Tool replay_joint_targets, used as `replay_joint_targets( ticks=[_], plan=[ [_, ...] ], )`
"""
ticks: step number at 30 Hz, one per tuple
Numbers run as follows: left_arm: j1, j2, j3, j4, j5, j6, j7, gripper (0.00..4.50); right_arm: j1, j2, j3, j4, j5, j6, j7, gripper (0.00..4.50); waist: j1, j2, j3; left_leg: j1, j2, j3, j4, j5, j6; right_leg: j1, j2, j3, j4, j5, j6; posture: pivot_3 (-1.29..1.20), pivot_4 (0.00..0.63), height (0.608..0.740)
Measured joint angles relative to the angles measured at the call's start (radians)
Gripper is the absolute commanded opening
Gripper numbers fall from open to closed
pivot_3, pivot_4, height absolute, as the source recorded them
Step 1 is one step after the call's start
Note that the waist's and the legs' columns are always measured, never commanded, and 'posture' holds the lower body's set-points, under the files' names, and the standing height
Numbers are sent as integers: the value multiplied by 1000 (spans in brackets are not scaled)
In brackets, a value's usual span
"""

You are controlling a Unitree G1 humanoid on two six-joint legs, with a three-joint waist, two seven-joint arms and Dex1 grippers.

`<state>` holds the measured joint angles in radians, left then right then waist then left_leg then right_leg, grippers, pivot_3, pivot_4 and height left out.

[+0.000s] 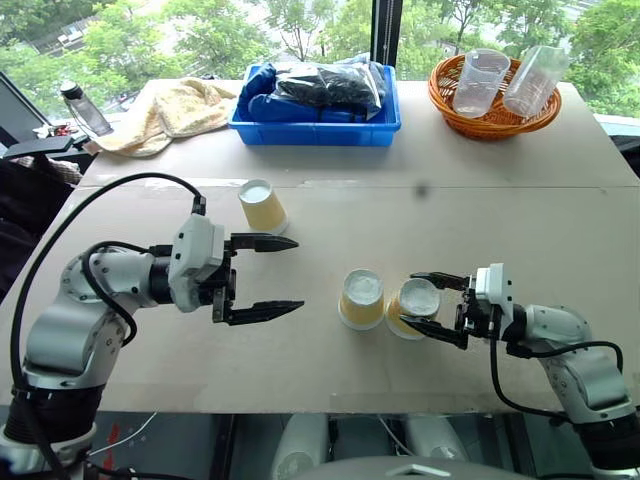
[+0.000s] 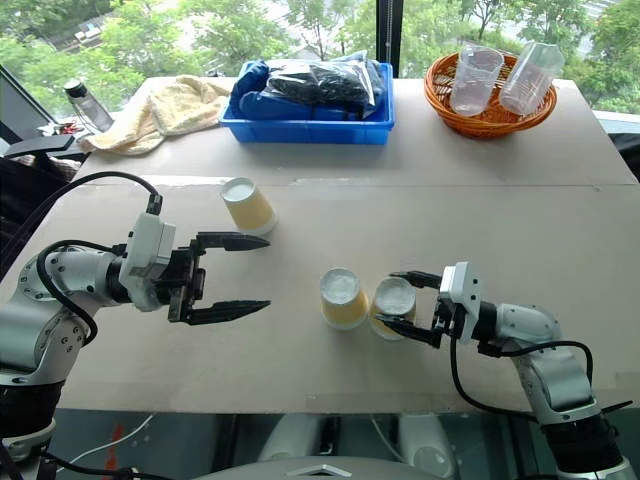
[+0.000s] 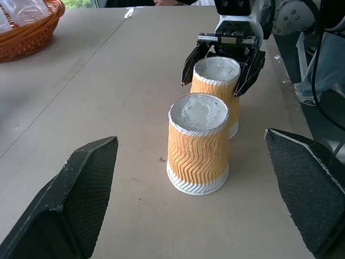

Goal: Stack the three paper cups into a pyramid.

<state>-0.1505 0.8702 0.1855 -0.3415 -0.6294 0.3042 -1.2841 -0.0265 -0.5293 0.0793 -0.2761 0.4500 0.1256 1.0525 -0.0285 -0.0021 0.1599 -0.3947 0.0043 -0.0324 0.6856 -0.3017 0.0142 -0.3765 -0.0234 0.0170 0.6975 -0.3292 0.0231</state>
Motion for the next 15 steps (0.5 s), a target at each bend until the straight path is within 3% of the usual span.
replay_joint_targets(
  ticks=[8,11,15],
  plan=[
    [35,-58,26,-32,-13,3,106,4500,0,-42,-57,-25,61,33,1,4468,1,0,0,0,0,0,0,0,0,0,0,0,0,0,0,0,150,740],
    [92,-176,81,-88,-29,0,257,4500,45,-91,-145,-96,183,89,20,4468,7,0,0,-1,0,0,0,0,0,0,-1,0,-1,0,0,0,150,740],
    [99,-296,98,-65,60,-7,490,4500,33,-118,-225,-122,290,151,16,4468,17,-2,-1,2,0,-1,1,-2,4,3,0,-1,1,0,0,0,150,740]
  ],
)
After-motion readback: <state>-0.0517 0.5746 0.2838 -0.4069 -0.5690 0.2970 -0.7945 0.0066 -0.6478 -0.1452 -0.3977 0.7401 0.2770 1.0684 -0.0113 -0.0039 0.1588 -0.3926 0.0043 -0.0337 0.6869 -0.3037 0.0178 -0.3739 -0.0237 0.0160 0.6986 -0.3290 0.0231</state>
